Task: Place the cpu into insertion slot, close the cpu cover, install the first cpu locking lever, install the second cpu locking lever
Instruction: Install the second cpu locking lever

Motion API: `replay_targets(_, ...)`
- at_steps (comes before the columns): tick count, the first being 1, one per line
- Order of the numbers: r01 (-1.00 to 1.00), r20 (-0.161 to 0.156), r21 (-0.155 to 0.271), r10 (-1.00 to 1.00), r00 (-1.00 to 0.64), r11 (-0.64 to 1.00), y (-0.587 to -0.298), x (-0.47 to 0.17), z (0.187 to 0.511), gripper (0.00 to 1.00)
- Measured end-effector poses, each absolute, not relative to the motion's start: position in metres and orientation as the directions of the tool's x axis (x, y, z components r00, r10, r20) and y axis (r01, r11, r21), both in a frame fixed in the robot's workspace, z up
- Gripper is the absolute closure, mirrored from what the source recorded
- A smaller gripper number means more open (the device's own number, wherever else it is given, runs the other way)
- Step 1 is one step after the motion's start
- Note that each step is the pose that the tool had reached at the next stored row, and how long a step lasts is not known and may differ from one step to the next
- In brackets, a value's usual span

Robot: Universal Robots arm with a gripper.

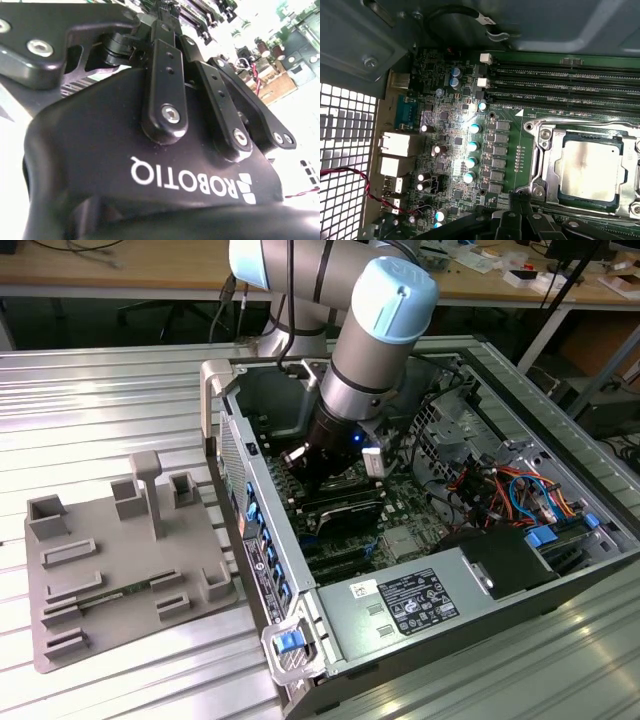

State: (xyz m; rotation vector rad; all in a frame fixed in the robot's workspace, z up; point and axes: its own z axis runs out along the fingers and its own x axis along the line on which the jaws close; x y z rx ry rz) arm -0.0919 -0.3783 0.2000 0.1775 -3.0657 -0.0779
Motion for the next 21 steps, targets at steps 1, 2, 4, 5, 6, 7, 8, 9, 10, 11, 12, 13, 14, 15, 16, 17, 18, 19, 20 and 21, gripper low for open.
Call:
replay_targets(1,-0.113,0.067,0.055,-0.117,-0.991,0.992,-0.3783,-0.0920,0.1999,0.89)
replay_targets(2,-0.113,0.067,0.055,-0.117,-0.991,0.992,-0.3783,-0.0920,0.1999,0.89)
replay_targets(4,-0.113,0.065,0.057,-0.117,-0.991,0.992,-0.3780,-0.0918,0.2026,0.89)
replay_targets(5,-0.113,0.065,0.057,-0.117,-0.991,0.992,-0.3779,-0.0918,0.2042,0.89)
replay_targets(6,-0.113,0.066,0.056,-0.117,-0.991,0.992,-0.3783,-0.0919,0.2069,0.89)
replay_targets(7,-0.113,0.066,0.056,-0.117,-0.991,0.992,-0.3782,-0.0919,0.2071,0.89)
replay_targets(8,-0.113,0.066,0.057,-0.117,-0.991,0.992,-0.3782,-0.0919,0.2072,0.89)
replay_targets(9,-0.113,0.066,0.057,-0.117,-0.991,0.992,-0.3783,-0.0917,0.2073,0.89)
replay_targets(10,-0.114,0.067,0.058,-0.117,-0.991,0.992,-0.3784,-0.0913,0.2073,0.89)
replay_targets(11,-0.113,0.067,0.060,-0.117,-0.991,0.992,-0.3784,-0.0908,0.2071,0.89)
replay_targets(12,-0.113,0.068,0.061,-0.117,-0.991,0.992,-0.3784,-0.0904,0.2069,0.89)
replay_targets(13,-0.113,0.068,0.063,-0.117,-0.991,0.992,-0.3784,-0.0903,0.2063,0.89)
replay_targets(14,-0.113,0.068,0.065,-0.118,-0.991,0.991,-0.3783,-0.0903,0.2060,0.89)
replay_targets(15,-0.115,0.067,0.070,-0.120,-0.991,0.991,-0.3784,-0.0903,0.2055,0.89)
replay_targets(16,-0.125,0.067,0.071,-0.130,-0.989,0.990,-0.3783,-0.0903,0.2051,0.89)
replay_targets(17,-0.141,0.067,0.071,-0.146,-0.987,0.987,-0.3783,-0.0903,0.2049,0.89)
replay_targets(18,-0.159,0.067,0.072,-0.164,-0.984,0.985,-0.3783,-0.0902,0.2046,0.89)
replay_targets(19,-0.189,0.067,0.072,-0.194,-0.979,0.979,-0.3783,-0.0903,0.2043,0.89)
replay_targets(20,-0.201,0.067,0.072,-0.206,-0.976,0.977,-0.3784,-0.0903,0.2039,0.89)
replay_targets(21,-0.202,0.067,0.074,-0.207,-0.976,0.977,-0.3781,-0.0903,0.2035,0.89)
